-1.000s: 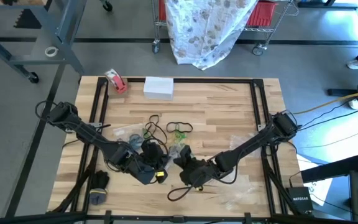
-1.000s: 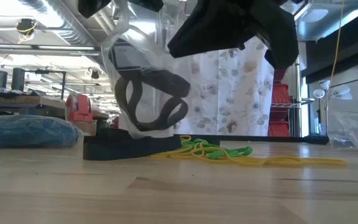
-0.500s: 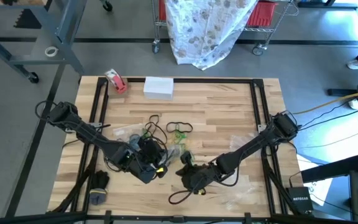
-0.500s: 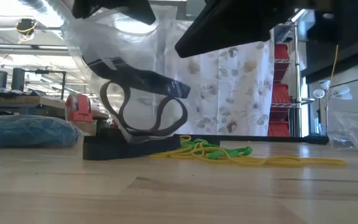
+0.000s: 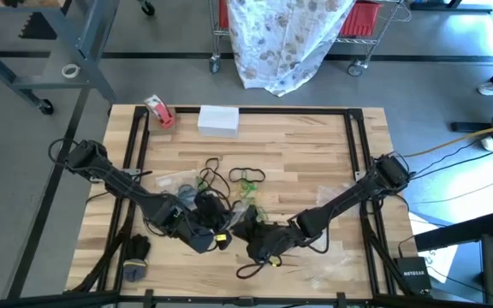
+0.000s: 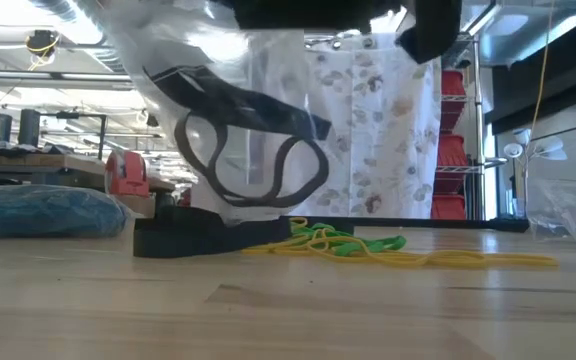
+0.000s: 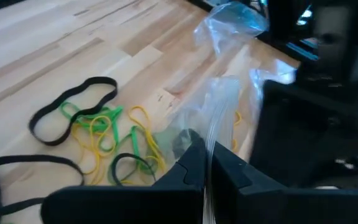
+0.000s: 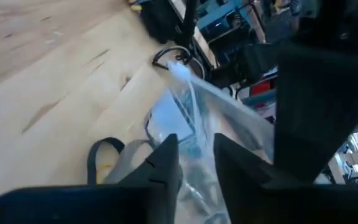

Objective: Sort rubber bands
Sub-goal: Put the black rubber band into the transparent zip bag

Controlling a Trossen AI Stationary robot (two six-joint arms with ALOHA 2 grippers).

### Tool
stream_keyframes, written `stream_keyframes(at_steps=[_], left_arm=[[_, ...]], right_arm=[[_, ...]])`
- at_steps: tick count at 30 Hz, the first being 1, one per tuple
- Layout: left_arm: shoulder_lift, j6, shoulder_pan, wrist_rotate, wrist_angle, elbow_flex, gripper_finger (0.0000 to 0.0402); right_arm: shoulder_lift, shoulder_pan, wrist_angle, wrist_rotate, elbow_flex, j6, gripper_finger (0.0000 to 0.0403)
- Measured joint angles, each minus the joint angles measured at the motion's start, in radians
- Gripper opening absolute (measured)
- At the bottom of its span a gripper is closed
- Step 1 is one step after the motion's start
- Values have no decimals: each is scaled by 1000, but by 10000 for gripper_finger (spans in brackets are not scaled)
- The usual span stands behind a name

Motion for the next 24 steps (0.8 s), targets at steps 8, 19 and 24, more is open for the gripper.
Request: stream_keyframes(at_steps=[8,19,24], left_arm=[[0,22,-16,0,43,0,1],[0,20,-15,3,43,0,1],[0,41,-15,2,37,0,1]], right_arm=[[0,-22,-14,1,0,-5,133],[0,-32,-30,124,0,-157,52],[0,-18,-14,194,0,-150,10]])
